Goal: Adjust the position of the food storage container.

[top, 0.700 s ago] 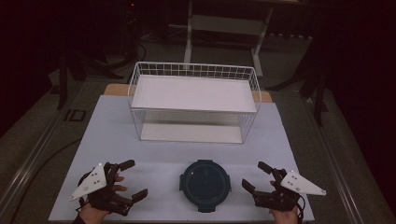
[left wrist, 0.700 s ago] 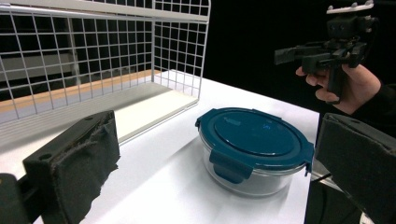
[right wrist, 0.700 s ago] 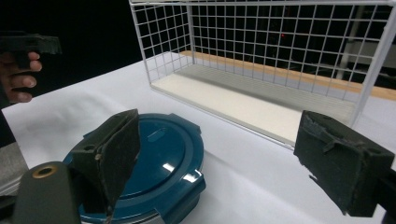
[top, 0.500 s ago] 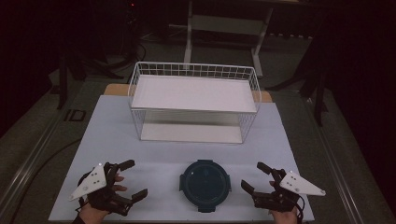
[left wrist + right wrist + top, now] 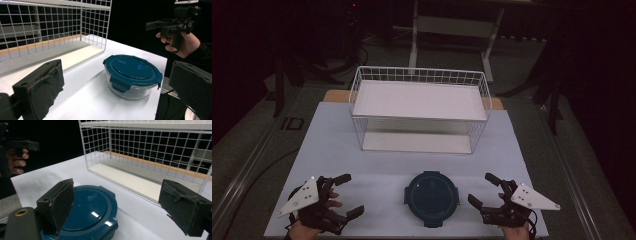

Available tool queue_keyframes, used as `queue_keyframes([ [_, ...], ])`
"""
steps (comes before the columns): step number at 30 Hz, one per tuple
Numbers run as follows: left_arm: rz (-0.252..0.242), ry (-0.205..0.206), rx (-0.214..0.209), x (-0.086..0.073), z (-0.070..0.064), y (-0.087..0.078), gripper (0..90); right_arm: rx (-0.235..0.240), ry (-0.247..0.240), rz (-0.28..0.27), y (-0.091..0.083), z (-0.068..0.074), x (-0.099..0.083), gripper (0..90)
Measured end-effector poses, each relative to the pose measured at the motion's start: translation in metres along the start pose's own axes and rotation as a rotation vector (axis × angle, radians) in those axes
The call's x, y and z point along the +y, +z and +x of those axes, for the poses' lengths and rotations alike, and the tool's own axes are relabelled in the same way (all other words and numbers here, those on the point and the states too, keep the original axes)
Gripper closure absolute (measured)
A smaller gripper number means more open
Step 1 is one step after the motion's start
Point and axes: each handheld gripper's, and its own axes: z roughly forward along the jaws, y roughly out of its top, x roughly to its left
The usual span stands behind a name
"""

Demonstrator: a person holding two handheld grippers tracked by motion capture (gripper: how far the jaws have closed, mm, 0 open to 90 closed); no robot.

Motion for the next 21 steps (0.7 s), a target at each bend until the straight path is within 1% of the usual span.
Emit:
queue_keyframes([
  [1,-0.003,-0.006,-0.003,0.0,0.0,0.0,0.1,0.003,-0.003,-0.004,-0.001,0.001,0.001,12.7],
  [3,-0.007,-0.005,0.005,0.001,0.001,-0.001,0.1,0.021,-0.009,-0.01,-0.002,0.005,0.005,12.7],
  [4,-0.012,-0.004,0.006,0.001,0.002,-0.002,0.1,0.028,-0.002,-0.021,-0.003,0.006,0.007,12.7],
  [5,-0.018,-0.006,0.01,0.001,0.002,-0.002,0.1,0.044,0.016,-0.018,-0.003,0.008,0.009,12.8],
  [6,-0.02,-0.007,0.011,0.001,0.002,-0.003,0.1,0.045,0.017,-0.017,-0.003,0.01,0.01,12.9],
  [7,-0.022,-0.008,0.01,0.001,0.002,-0.003,0.1,0.057,0.021,-0.013,-0.003,0.013,0.011,12.8],
  [8,-0.027,-0.012,0.009,0.001,0.002,-0.003,0.1,0.079,0.027,-0.012,-0.002,0.015,0.011,12.9],
  [9,-0.025,-0.009,0.008,0.001,0.002,-0.003,0.1,0.096,0.03,-0.004,0.0,0.018,0.01,13.8],
  [11,-0.027,-0.008,0.005,0.002,0.001,-0.003,0.1,0.11,0.024,0.036,0.005,0.025,0.008,16.0],
  [14,-0.028,-0.005,0.007,0.002,0.001,-0.002,0.1,0.165,0.022,0.098,0.012,0.036,0.002,31.7],
  [15,-0.029,-0.007,0.005,0.002,0.001,-0.002,0.1,0.19,0.031,0.115,0.014,0.038,0.0,39.0],
  [16,-0.028,-0.007,0.006,0.002,0.001,-0.002,0.1,0.213,0.033,0.129,0.017,0.041,-0.002,44.0],
  [17,-0.028,-0.005,0.007,0.002,0.001,-0.002,0.1,0.226,0.031,0.146,0.019,0.044,-0.004,45.0],
  [19,-0.03,-0.008,0.006,0.002,0.001,-0.002,0.1,0.243,0.033,0.174,0.023,0.05,-0.007,57.5],
  [21,-0.031,-0.009,0.005,0.002,0.002,-0.002,0.1,0.279,0.044,0.196,0.027,0.054,-0.01,62.4],
])
